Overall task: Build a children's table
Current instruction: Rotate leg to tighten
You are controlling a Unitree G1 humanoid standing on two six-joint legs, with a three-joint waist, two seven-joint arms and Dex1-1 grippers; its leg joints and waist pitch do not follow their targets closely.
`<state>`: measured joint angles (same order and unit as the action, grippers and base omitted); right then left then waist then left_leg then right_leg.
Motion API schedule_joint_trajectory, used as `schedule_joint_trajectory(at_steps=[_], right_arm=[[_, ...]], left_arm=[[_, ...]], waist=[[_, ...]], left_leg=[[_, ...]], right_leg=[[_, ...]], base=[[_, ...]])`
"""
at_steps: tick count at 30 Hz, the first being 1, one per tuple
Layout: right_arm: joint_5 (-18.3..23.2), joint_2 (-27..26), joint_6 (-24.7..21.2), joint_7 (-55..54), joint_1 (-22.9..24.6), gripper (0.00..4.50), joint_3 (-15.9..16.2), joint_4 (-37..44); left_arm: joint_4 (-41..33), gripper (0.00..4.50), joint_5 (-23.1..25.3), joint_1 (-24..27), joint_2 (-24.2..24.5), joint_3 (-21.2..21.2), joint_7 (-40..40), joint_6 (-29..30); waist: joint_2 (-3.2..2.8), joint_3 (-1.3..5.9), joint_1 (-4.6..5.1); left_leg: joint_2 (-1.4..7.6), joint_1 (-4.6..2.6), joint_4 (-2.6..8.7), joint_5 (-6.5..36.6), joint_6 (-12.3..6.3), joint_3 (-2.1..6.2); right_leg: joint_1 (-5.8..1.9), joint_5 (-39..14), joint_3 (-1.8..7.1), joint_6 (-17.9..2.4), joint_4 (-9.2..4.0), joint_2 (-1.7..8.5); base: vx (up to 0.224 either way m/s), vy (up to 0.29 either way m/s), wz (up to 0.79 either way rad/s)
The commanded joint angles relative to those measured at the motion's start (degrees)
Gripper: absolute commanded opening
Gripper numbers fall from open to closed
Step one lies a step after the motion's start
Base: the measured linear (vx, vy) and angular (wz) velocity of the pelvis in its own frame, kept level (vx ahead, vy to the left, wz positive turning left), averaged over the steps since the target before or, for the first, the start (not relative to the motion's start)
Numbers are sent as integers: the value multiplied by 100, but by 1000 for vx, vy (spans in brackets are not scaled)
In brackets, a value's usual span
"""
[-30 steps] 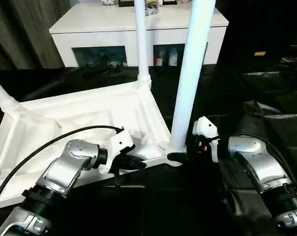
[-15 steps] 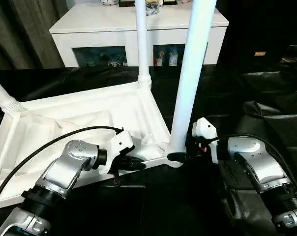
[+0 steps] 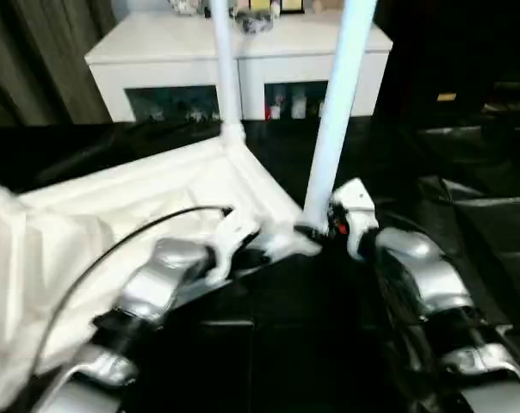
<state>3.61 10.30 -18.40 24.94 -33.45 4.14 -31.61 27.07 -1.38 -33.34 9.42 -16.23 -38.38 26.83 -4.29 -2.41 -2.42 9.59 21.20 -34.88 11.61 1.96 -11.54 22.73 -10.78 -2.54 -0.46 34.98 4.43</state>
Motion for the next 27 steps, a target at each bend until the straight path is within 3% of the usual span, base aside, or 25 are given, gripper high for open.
schedule_joint_trajectory(at_steps=[1, 3, 4, 8, 9, 11, 15, 18, 19, 21, 27], right_arm=[[65, -510, -255, -981, -98, 262, -232, -510], [57, -793, -260, -1472, -235, 262, -351, -773], [-144, -808, -54, -1372, -274, 262, -107, -830], [-142, -848, 188, -1108, -299, 262, -59, -768], [-49, -838, 256, -909, -288, 296, -87, -678], [-34, -778, 306, -761, -276, 317, -61, -577], [-23, -332, 456, 127, -196, 352, 111, -313], [9, 12, 585, 826, -84, 380, 288, -96], [26, 294, 651, 1397, 38, 386, 470, 112], [86, 700, 743, 2182, 268, 386, 703, 461], [304, 1338, 848, 3443, 619, 386, 853, 964]], left_arm=[[507, 0, 132, -322, -269, 364, 1062, 7], [791, 0, 237, -490, -400, 368, 1309, -98], [833, 0, 266, -517, -404, 351, 1300, -142], [762, 0, 283, -469, -330, 289, 1124, -99], [693, 0, 295, -424, -262, 230, 985, -51], [622, 0, 302, -374, -181, 164, 828, -3], [254, 0, 224, -123, 164, -70, 96, -27], [-33, 0, 183, 51, 411, -218, -350, -82], [-241, 0, 139, 177, 611, -332, -745, -358], [-503, 0, 52, 315, 836, -370, -1059, -412], [-1290, 0, -474, 699, 1351, -324, -2223, -668]], waist=[[55, 335, 11], [78, 365, 18], [71, 363, 14], [82, 375, -15], [79, 369, -12], [75, 369, -12], [61, 360, 36], [64, 366, 42], [47, 366, 39], [52, 365, 21], [49, 338, -34]], left_leg=[[297, -89, 445, 1171, -31, 194], [279, -81, 430, 1001, -63, 195], [279, -75, 430, 983, -90, 195], [294, -37, 409, 797, -305, 190], [296, -38, 411, 796, -343, 188], [308, -35, 413, 856, -376, 190], [315, 4, 424, 862, -419, 213], [325, -16, 408, 850, -462, 207], [330, -29, 400, 833, -487, 191], [339, -23, 403, 835, -508, 198], [381, -31, 433, 1062, -492, 191]], right_leg=[[-208, -1332, 231, -1276, -480, 388], [-218, -1051, 220, -1287, -459, 381], [-220, -1007, 222, -1300, -458, 390], [-259, -599, 209, -1379, -413, 407], [-256, -623, 206, -1396, -418, 404], [-257, -707, 205, -1404, -419, 410], [-294, -676, 192, -1404, -398, 409], [-289, -544, 190, -1481, -395, 403], [-267, -479, 201, -1516, -392, 403], [-288, -427, 192, -1538, -376, 395], [-264, -630, 197, -1580, -376, 397]], base=[[0, 0, 0], [0, 0, 0], [0, 0, 0], [0, 0, 0], [0, 0, 0], [0, 0, 0], [0, 0, 0], [0, 0, 0], [0, 0, 0], [0, 0, 0], [0, 0, 0]])
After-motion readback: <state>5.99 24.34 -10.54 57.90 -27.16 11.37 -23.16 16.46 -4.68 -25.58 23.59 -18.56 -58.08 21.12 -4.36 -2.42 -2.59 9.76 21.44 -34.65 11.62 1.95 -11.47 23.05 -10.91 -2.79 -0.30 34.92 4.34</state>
